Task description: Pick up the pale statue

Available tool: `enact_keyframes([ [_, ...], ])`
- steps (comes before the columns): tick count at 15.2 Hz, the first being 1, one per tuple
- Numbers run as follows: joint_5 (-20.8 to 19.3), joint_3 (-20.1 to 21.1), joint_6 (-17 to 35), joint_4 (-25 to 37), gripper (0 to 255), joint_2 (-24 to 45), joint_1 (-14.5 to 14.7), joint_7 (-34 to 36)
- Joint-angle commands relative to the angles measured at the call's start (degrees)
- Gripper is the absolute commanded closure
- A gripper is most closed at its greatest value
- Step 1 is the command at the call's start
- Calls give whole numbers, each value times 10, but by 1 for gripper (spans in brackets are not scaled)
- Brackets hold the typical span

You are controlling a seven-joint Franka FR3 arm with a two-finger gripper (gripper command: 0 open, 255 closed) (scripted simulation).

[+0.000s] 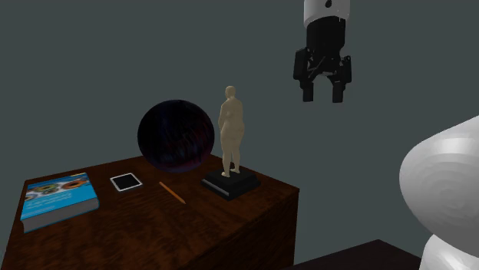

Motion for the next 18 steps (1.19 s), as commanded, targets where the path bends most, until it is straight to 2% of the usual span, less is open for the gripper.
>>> enact_keyframes([
  [1, 0, 0, 0, 0, 0, 0, 0, 0],
  [9, 39, 68, 67, 106, 0, 131, 5, 115],
  [18, 29, 129, 104, 275, 0, 293, -1, 244],
])
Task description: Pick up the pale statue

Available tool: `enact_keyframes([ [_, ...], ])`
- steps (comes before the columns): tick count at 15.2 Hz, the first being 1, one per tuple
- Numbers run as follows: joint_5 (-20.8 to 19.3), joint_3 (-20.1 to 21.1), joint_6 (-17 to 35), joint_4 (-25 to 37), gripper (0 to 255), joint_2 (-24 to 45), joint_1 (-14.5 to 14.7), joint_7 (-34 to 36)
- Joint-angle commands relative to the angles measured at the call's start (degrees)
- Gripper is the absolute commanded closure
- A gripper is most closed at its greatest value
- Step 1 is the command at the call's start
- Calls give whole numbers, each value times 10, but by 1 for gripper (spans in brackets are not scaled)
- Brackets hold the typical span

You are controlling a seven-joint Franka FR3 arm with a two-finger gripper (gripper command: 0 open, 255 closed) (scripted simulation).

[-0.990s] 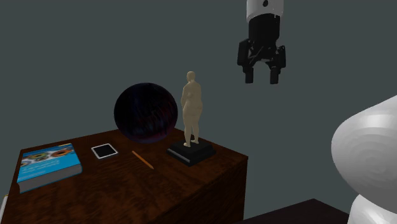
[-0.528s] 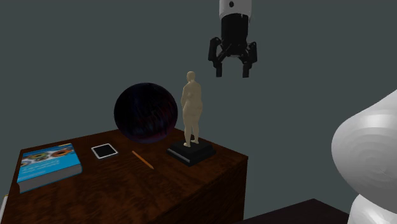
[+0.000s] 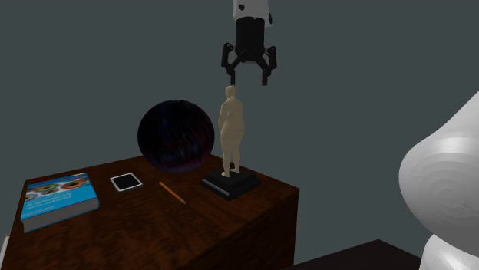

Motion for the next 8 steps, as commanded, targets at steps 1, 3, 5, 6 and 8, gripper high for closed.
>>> enact_keyframes([
  [1, -8, 13, 6, 42, 0, 39, 0, 32],
  [3, -19, 24, 6, 90, 0, 78, 0, 61],
  [5, -33, 33, 2, 140, 0, 117, 1, 90],
  [6, -32, 33, 10, 131, 0, 116, 2, 90],
  [8, -32, 33, 26, 113, 0, 114, 2, 90],
])
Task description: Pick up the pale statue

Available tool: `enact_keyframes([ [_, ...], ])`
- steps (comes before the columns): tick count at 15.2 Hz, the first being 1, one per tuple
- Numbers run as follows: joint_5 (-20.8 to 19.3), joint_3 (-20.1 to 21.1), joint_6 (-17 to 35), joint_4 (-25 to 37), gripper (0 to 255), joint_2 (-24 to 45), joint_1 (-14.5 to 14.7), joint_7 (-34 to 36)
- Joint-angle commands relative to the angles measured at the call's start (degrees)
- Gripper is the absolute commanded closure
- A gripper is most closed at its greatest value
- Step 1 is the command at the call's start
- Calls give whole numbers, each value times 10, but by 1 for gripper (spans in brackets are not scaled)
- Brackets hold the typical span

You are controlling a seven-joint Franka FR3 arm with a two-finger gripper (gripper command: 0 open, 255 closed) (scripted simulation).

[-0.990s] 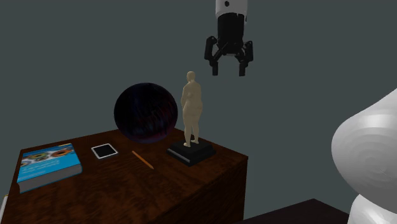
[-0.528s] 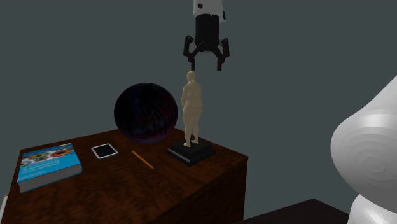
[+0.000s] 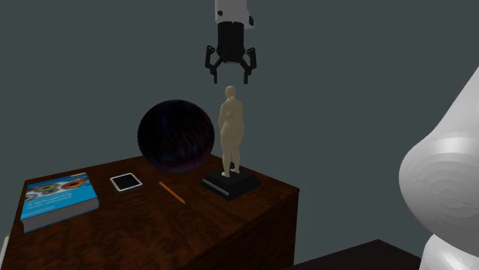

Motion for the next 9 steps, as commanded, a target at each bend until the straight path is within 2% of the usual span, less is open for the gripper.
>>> enact_keyframes([
  [1, 0, 0, 15, -14, 0, 0, 0, 1],
  [7, 0, 0, 43, -43, 0, -1, 0, 1],
  [8, 0, 0, 43, -44, 255, -1, 0, 1],
  [9, 0, 0, 43, -44, 255, -1, 0, 1],
])
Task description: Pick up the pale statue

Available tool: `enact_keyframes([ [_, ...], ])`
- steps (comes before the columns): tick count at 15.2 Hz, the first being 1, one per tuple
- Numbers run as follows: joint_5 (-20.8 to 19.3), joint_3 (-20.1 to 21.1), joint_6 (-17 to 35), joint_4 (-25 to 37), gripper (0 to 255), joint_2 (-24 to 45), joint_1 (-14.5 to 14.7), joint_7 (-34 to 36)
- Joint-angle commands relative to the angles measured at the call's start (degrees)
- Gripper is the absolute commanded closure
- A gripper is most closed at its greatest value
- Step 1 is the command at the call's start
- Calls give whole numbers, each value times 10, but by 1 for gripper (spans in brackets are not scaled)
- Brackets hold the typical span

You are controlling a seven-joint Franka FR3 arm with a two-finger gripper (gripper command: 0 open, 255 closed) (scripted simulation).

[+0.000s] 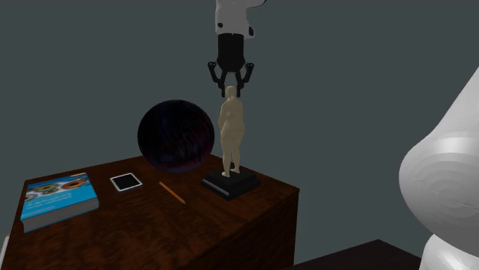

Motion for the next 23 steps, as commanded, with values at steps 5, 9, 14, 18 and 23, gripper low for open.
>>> enact_keyframes([
  [5, 0, 0, 1, 0, 255, 0, 0, 0],
  [9, 0, 0, -8, 8, 255, 0, 0, 0],
  [14, -1, 0, -47, 50, 255, 4, 0, 0],
  [18, -2, 0, -78, 87, 255, 9, 0, 0],
  [23, -4, 1, -119, 137, 255, 18, 0, 2],
])
